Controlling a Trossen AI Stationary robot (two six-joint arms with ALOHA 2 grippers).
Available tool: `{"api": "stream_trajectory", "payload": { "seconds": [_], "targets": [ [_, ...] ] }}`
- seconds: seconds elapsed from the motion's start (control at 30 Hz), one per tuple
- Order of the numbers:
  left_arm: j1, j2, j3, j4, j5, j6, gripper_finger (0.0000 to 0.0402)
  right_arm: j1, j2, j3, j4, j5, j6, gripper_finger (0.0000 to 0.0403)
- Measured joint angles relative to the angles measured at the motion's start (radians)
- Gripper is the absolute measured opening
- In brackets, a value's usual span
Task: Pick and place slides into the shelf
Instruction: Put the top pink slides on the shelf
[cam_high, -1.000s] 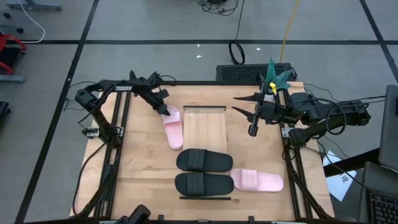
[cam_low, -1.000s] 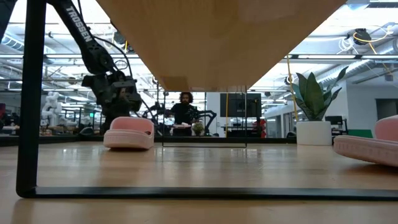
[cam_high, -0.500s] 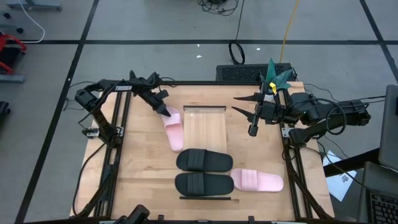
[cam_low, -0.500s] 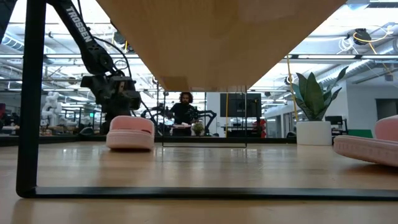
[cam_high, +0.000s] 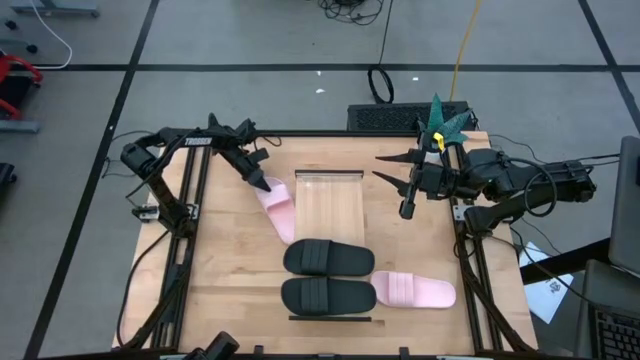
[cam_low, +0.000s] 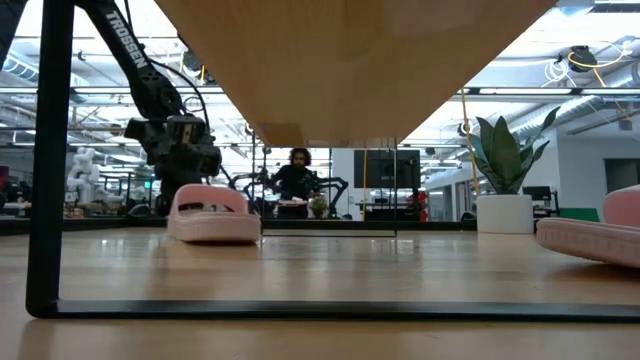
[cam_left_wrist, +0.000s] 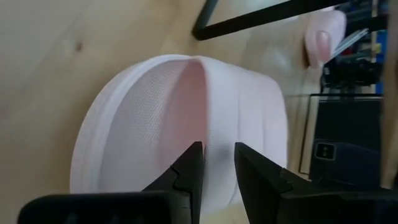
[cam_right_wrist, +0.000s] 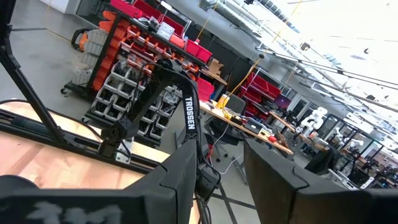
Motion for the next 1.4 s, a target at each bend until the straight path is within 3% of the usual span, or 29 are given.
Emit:
{"api": "stream_trajectory", "payload": {
  "seconds": [0.23, 1.17, 1.27, 1.4],
  "targets": [
    [0.0, 0.0, 0.0, -0.001, 0.064, 0.001, 0.0088, 0.0, 0.0, 0.0, 0.0, 0.0, -0.001, 0.0125],
    [-0.095, 0.0, 0.0, -0.015, 0.011, 0.028, 0.0087, 0.0, 0.0, 0.0, 0.0, 0.0, -0.002, 0.0125],
    [-0.102, 0.0, 0.0, -0.005, 0.012, 0.028, 0.0075, 0.0, 0.0, 0.0, 0.0, 0.0, -0.002, 0.0125],
    [-0.11, 0.0, 0.0, 0.02, 0.021, 0.027, 0.0022, 0.0, 0.0, 0.0, 0.0, 0.0, -0.002, 0.0125]
  ]
}}
